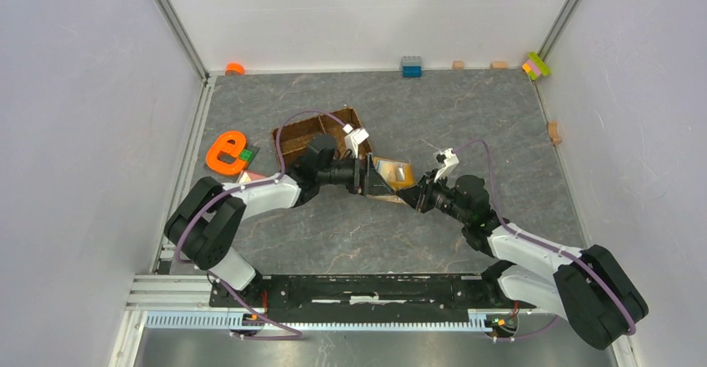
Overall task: Take the credit cards out of the card holder
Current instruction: Remove the credit card from the card holder.
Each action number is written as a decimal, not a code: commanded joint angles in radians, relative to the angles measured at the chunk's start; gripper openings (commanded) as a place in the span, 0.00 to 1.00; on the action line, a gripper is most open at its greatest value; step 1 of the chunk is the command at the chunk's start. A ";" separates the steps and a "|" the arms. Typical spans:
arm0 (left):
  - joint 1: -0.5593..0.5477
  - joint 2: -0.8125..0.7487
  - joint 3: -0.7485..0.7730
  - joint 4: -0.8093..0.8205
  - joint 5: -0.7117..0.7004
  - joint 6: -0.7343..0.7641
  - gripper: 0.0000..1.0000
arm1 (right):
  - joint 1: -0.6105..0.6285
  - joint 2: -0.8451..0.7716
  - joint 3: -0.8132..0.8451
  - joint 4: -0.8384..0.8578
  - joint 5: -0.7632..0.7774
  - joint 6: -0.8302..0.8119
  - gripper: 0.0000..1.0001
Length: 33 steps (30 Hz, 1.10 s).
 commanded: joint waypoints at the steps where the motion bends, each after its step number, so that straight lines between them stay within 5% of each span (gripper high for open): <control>1: 0.016 -0.037 -0.002 -0.002 -0.024 0.006 0.74 | 0.002 0.014 -0.002 0.117 -0.071 -0.002 0.07; 15: 0.098 -0.066 -0.091 0.189 0.018 -0.112 0.49 | 0.027 0.039 0.000 0.183 -0.135 0.002 0.07; 23: 0.109 -0.075 -0.108 0.236 0.030 -0.139 0.19 | 0.036 0.039 -0.002 0.193 -0.134 0.003 0.09; 26: 0.109 -0.082 -0.113 0.236 0.026 -0.137 0.08 | 0.036 0.029 0.008 0.145 -0.092 -0.015 0.18; 33: 0.112 -0.118 -0.115 0.183 -0.009 -0.108 0.02 | 0.035 -0.051 0.063 -0.164 0.259 -0.072 0.59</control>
